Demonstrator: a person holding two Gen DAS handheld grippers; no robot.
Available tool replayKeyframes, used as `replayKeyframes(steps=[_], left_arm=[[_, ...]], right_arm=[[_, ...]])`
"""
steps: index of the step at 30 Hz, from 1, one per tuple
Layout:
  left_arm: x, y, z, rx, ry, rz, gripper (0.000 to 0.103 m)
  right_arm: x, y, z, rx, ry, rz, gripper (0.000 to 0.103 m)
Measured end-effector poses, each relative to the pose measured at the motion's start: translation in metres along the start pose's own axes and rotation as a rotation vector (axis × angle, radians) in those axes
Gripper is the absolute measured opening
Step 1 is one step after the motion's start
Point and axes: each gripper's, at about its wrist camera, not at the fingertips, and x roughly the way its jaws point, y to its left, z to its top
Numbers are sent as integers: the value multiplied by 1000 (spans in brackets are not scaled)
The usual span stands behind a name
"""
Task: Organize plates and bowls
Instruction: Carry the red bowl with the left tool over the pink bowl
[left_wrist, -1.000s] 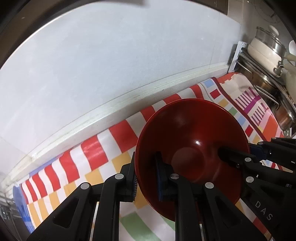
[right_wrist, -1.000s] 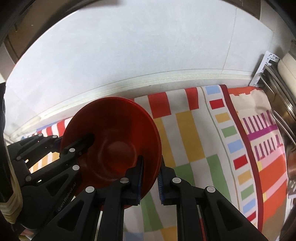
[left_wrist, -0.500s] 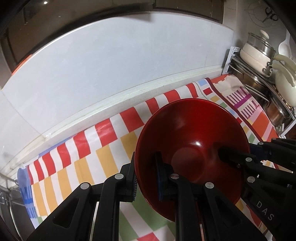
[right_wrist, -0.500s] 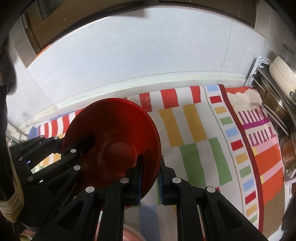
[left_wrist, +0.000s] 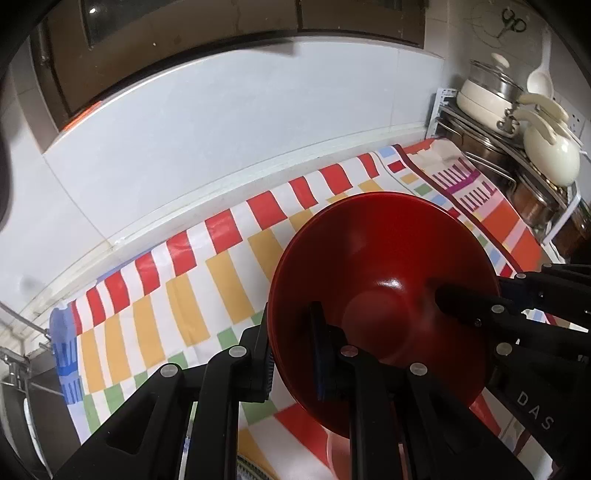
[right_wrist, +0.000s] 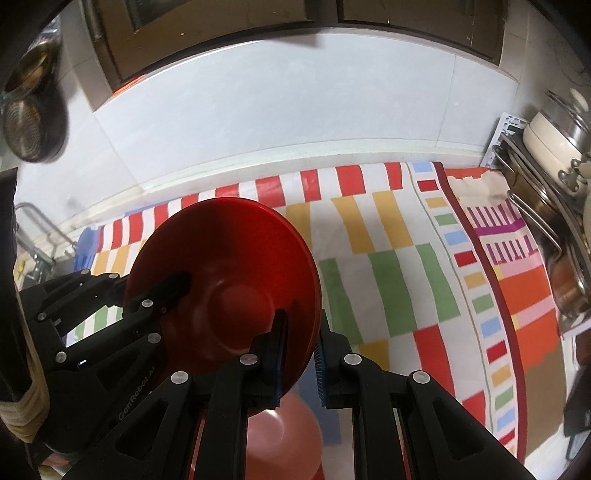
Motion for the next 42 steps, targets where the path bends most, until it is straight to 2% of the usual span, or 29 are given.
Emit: replayKeyframes(steps=[9, 19, 29, 42], left_arm=[[-22, -5, -25, 37, -5, -17, 18], [-32, -14, -48, 30, 10, -31, 17], [-24, -15, -74, -42, 57, -79, 17], [-13, -23, -91, -34, 78, -62, 17]], right_arm=[[-23, 12, -31, -7, 7, -2, 15], [-35, 13, -55, -2, 22, 1, 15], [-24, 12, -82, -3, 71, 23, 15], [-9, 9, -100, -16, 113, 39, 15]])
